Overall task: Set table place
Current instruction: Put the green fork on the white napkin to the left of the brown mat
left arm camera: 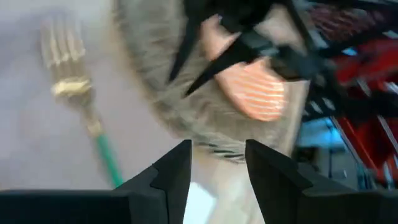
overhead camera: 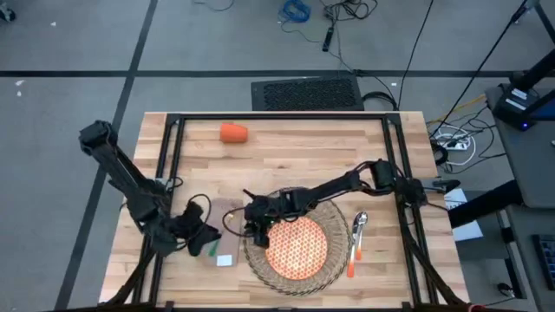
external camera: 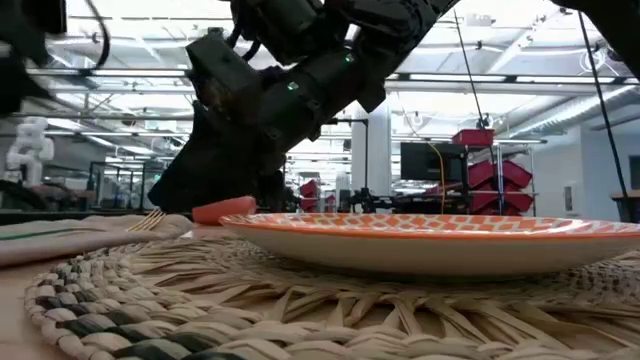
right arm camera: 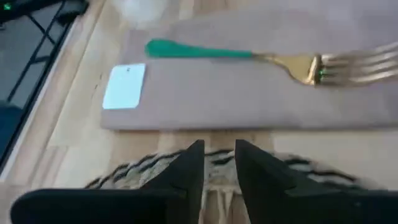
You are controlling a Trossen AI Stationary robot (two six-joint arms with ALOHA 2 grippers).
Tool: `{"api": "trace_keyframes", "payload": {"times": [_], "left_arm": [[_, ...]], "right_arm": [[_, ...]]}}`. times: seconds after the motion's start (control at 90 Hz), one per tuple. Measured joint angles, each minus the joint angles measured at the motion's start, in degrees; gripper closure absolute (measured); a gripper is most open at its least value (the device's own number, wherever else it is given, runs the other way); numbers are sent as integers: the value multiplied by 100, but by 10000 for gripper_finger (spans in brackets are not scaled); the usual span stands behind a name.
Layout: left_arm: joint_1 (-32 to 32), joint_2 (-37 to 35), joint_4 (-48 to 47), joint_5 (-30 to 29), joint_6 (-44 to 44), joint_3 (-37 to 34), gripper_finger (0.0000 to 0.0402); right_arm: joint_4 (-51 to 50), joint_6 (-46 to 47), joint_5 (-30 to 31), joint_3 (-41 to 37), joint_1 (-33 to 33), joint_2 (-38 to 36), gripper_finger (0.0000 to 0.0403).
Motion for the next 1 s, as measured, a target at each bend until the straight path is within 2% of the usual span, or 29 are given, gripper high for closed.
{"api": "trace_keyframes", "payload": {"times": [0.167,0.289,0.456,0.644,0.822,1.0], "left_arm": [[-100,-20,2,-331,1144,364,265],[-133,-18,-3,-346,1573,441,265],[-130,-18,-37,-345,1778,430,265],[-130,-18,-46,-340,1924,430,265],[-132,-16,-54,-333,2068,424,265],[-135,-14,-40,-165,2059,421,265]], "right_arm": [[-47,556,26,33,-328,0,323],[-50,1041,-41,257,-592,4,323],[-147,1110,-284,670,-794,4,325],[-1076,1054,-509,1239,-852,147,357],[-1622,949,-609,2008,-936,724,374],[-2765,639,-776,3200,-1044,1439,354]]}}
